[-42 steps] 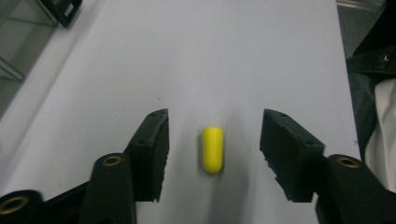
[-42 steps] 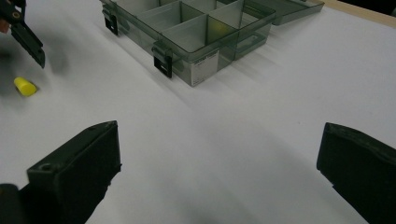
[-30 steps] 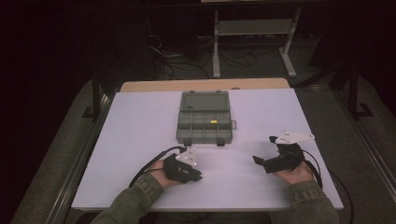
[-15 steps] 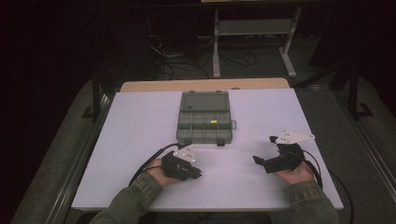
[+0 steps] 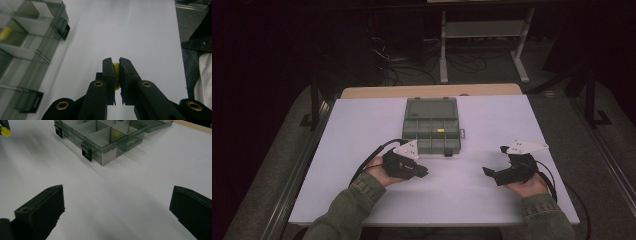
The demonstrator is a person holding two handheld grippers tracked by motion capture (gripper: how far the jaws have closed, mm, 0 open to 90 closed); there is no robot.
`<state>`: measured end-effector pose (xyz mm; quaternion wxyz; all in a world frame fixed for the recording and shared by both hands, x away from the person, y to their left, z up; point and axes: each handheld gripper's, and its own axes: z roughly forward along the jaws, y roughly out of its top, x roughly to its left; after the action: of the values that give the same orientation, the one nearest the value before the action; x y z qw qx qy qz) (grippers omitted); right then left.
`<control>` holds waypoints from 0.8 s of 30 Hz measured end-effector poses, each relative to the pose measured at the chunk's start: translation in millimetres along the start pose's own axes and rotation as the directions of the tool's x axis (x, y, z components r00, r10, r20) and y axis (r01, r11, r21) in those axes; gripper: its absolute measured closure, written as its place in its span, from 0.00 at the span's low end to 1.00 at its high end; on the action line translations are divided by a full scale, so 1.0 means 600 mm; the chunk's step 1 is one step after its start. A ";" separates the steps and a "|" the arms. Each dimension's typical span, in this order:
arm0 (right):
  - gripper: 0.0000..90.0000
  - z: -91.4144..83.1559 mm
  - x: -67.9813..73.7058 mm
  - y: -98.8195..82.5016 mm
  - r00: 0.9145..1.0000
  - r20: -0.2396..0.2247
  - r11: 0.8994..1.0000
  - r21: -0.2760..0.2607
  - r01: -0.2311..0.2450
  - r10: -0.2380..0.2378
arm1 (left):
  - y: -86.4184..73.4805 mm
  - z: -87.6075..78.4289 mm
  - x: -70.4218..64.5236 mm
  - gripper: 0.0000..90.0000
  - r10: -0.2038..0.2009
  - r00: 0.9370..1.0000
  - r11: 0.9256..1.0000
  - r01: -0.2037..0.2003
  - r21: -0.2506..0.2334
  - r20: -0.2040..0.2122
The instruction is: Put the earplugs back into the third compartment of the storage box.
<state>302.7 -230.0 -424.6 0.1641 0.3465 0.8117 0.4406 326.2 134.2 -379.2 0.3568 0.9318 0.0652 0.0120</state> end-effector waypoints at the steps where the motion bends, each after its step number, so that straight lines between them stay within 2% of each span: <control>1: 0.00 0.000 0.000 0.000 1.000 0.000 1.000 0.000 -0.001 0.001 | 0.005 -0.002 0.002 0.93 0.006 1.000 1.000 -0.006 0.001 -0.001; 11: 0.00 0.000 0.000 0.000 1.000 -0.002 1.000 0.000 -0.002 0.002 | 0.046 -0.016 0.038 0.93 0.009 1.000 1.000 -0.009 0.002 -0.027; 15: 0.00 -0.001 -0.001 0.000 1.000 -0.001 1.000 0.000 -0.002 0.002 | 0.057 -0.018 0.054 0.94 -0.002 1.000 1.000 0.001 -0.009 -0.031; 24: 0.00 -0.001 -0.001 0.000 1.000 -0.002 1.000 -0.001 -0.003 0.003 | 0.080 -0.015 0.085 0.94 0.000 0.999 1.000 0.001 0.024 -0.048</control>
<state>302.8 -230.9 -424.6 0.1627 0.3471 0.8112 0.4416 381.3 111.7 -341.8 0.3440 0.9354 0.0742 0.0332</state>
